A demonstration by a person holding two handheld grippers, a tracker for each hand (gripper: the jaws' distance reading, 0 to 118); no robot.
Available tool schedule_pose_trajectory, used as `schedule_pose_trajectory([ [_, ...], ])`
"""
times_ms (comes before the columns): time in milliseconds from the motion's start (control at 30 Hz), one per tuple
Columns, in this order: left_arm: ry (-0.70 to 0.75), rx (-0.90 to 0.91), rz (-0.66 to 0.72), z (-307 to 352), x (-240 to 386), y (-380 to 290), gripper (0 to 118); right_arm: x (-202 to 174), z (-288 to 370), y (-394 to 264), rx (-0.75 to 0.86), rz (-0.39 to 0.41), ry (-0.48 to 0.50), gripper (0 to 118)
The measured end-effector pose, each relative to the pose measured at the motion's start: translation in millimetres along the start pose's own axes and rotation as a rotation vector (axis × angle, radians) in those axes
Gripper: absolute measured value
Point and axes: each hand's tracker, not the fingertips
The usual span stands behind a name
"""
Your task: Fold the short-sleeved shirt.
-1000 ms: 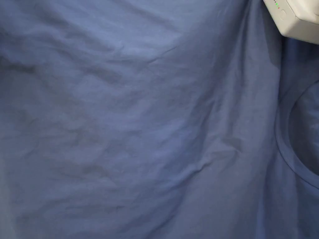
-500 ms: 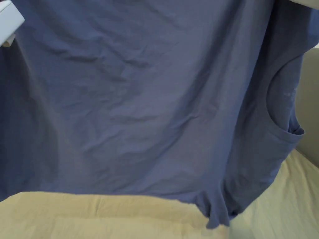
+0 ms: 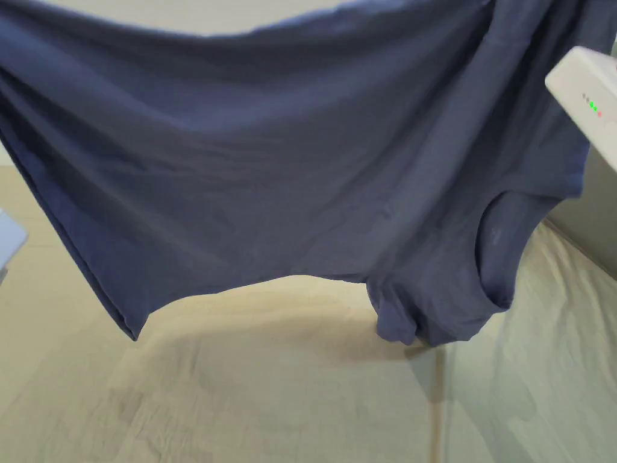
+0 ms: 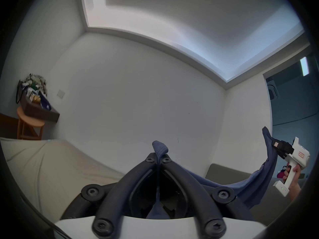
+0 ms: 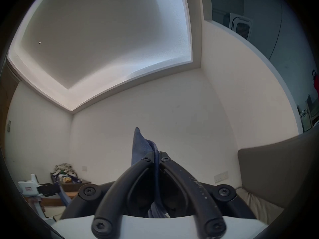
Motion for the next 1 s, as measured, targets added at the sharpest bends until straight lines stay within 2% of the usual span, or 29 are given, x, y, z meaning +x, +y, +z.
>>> schedule_pose_trajectory([
  [200,0.056,-0.109,0.008,66.8,-22.8,-34.6,0,-8.8,82.0,-33.9,-0.127,0.002,0.080,7],
  [367,0.096,-0.198,0.028,146.2,-35.9,-57.6,0,-21.5,164.3,-66.4,-0.242,0.018,0.107,7],
  [533,0.153,-0.318,0.034,233.2,-40.6,-83.4,0,-38.5,252.9,-97.4,-0.406,0.081,0.118,7],
  [633,0.196,-0.405,0.034,278.5,-37.6,-98.2,0,-45.1,302.1,-120.4,-0.529,0.049,0.094,7],
  [733,0.236,-0.499,0.042,317.3,-41.1,-116.3,0,-42.7,350.3,-146.4,-0.644,-0.053,0.027,7],
  [867,0.295,-0.609,0.072,348.7,-54.0,-144.1,0,-36.1,398.7,-181.6,-0.774,-0.128,-0.076,7],
  [933,0.297,-0.650,0.067,355.4,-57.9,-156.4,0,-32.7,412.4,-199.9,-0.845,-0.106,-0.110,7],
  [1000,0.327,-0.718,0.042,358.7,-61.6,-169.6,0,-29.0,421.1,-222.1,-0.934,-0.122,-0.133,7],
])
